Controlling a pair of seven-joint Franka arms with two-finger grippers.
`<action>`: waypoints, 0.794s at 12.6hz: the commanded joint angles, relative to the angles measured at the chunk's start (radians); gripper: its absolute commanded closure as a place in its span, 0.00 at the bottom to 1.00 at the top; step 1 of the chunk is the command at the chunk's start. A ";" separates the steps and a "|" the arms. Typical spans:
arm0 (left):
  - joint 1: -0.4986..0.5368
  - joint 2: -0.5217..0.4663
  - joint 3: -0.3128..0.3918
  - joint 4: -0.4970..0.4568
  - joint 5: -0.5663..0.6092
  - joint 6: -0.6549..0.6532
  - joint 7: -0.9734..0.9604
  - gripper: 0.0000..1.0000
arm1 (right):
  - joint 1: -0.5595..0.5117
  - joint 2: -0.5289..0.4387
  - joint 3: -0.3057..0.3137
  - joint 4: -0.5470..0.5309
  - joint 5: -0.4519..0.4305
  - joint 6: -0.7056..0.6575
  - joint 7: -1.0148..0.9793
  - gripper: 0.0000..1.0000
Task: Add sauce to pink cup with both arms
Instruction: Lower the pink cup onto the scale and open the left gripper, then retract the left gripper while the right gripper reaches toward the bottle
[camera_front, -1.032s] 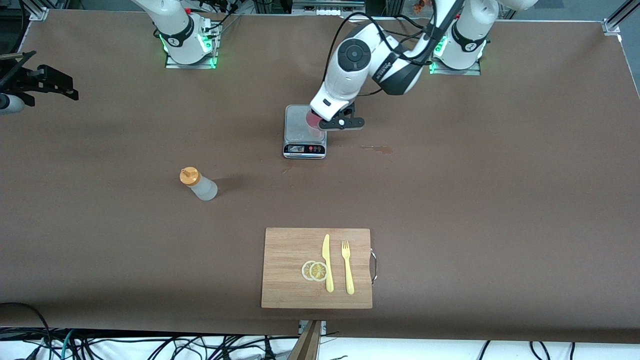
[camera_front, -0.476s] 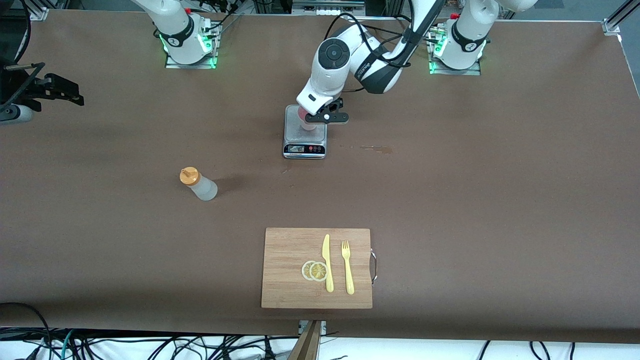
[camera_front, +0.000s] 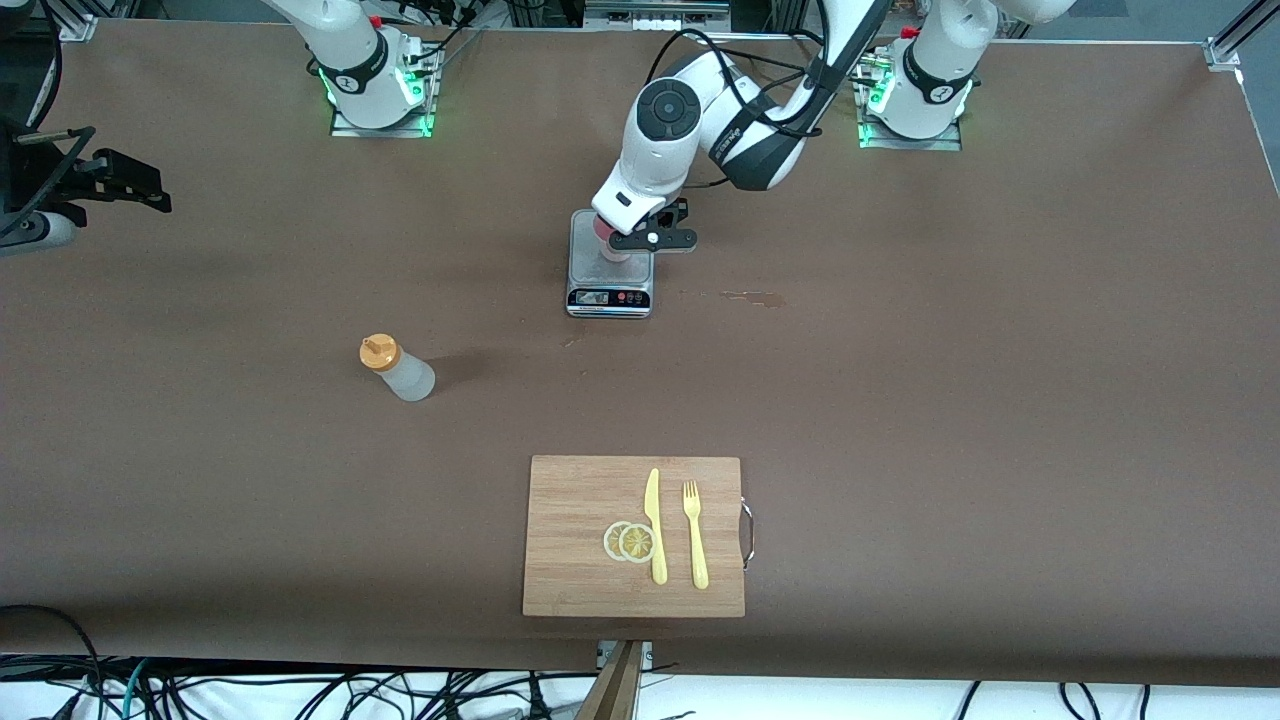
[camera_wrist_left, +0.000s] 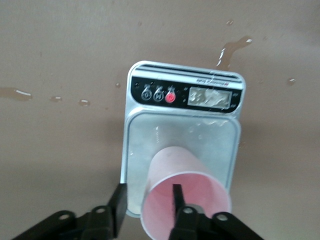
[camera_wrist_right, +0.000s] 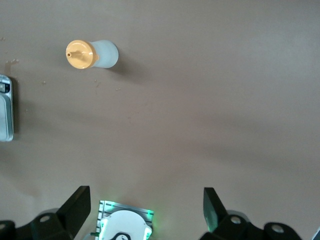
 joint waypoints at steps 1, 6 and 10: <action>0.032 -0.033 0.009 0.108 -0.014 -0.141 0.038 0.00 | 0.001 -0.006 0.007 0.021 0.004 -0.025 -0.056 0.00; 0.182 -0.139 0.095 0.261 -0.009 -0.419 0.231 0.00 | 0.011 -0.013 0.057 0.020 0.005 -0.032 -0.057 0.00; 0.427 -0.237 0.098 0.278 0.071 -0.565 0.476 0.00 | 0.010 -0.004 0.074 0.020 0.054 -0.013 -0.210 0.00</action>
